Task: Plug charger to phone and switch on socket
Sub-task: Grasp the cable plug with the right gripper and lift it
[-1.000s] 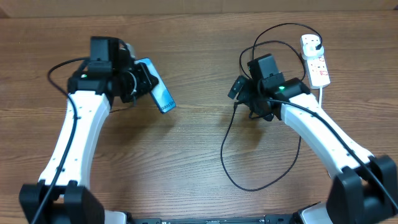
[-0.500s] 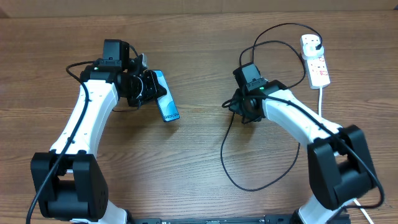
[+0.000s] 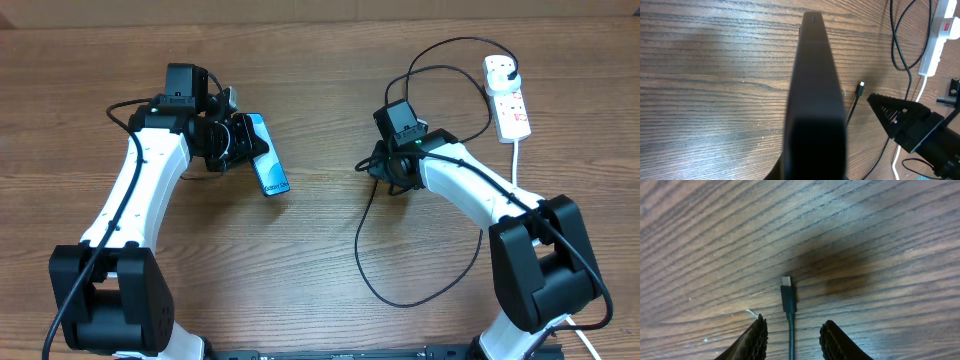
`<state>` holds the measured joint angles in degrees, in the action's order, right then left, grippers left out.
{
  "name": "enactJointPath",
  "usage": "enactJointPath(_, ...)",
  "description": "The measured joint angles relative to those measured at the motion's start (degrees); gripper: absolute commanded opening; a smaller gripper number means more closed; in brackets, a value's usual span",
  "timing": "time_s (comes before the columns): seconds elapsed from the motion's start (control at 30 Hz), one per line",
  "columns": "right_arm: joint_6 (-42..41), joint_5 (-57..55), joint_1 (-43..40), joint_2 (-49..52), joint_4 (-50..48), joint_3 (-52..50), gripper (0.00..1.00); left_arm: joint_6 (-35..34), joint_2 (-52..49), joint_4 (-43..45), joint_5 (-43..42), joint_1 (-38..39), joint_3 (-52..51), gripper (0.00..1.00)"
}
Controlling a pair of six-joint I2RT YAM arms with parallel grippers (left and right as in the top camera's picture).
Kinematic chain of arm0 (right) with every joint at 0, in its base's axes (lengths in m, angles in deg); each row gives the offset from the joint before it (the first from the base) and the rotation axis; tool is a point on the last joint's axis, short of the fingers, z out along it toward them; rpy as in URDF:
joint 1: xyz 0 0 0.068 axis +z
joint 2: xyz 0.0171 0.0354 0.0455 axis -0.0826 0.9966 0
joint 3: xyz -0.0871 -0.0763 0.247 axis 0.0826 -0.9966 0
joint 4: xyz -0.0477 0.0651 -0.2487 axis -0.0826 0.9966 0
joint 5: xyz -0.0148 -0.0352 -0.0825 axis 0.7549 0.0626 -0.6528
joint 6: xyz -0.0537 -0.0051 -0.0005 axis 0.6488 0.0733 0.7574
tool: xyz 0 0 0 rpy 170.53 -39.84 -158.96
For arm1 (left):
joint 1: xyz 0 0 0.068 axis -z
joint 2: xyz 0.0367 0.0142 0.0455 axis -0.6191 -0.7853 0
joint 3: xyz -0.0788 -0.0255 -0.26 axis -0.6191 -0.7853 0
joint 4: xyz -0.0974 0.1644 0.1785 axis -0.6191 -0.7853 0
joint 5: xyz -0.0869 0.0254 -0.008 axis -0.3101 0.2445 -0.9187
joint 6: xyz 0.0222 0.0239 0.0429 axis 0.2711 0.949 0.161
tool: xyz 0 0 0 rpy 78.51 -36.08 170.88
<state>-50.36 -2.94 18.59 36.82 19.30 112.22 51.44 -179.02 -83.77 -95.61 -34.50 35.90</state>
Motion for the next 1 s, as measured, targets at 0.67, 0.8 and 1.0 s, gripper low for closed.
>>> enactJointPath(0.67, 5.68, 2.43, 0.02, 4.70, -2.93, 0.04, 0.22, 0.00, 0.00, 0.04, -0.15, 0.00, 0.00, 0.04)
enactJointPath(0.8, 5.81, 2.82, 0.02, 4.70, -2.64, 0.04, 0.21, 0.00, 0.00, 0.04, -0.15, 0.00, 0.00, 0.04)
enactJointPath(1.0, 5.79, 3.23, 0.02, 4.79, -2.93, 0.04, 0.18, 0.00, 0.00, 0.09, -0.15, 0.00, 0.00, 0.04)
